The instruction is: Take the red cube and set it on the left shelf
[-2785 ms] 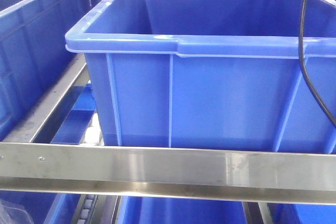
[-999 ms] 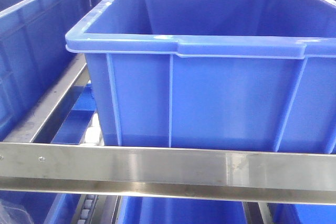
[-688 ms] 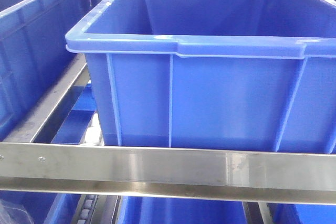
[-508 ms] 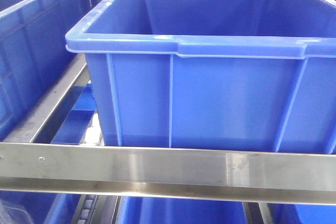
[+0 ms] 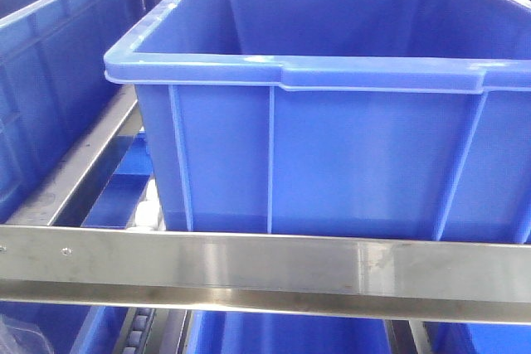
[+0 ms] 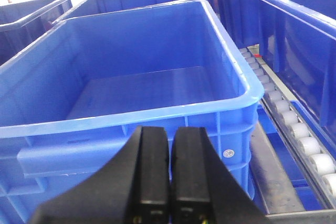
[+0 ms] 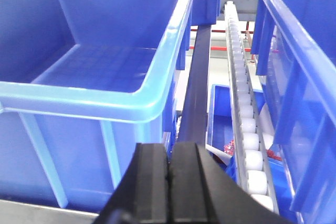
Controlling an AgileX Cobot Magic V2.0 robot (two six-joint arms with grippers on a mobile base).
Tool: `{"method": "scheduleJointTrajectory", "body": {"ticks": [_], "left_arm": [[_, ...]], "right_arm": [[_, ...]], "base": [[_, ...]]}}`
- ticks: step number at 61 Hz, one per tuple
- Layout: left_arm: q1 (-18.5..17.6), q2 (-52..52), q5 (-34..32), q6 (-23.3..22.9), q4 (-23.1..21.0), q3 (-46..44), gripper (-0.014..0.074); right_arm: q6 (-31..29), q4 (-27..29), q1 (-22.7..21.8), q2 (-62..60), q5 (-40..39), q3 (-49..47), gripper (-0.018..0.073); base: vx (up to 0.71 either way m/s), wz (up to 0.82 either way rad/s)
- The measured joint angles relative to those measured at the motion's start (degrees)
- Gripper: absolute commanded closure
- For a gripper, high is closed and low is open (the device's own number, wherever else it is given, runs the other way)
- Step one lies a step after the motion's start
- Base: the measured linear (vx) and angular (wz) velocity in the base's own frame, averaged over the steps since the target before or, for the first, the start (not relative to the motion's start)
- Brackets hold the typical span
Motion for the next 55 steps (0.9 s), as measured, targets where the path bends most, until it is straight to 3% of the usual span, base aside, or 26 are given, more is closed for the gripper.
{"method": "scheduleJointTrajectory", "body": {"ticks": [55], "left_arm": [[0.0, 0.0, 0.0, 0.0, 0.0, 0.0, 0.0491]], "right_arm": [[0.0, 0.0, 0.0, 0.0, 0.2, 0.0, 0.0509]], "base": [[0.0, 0.0]]}}
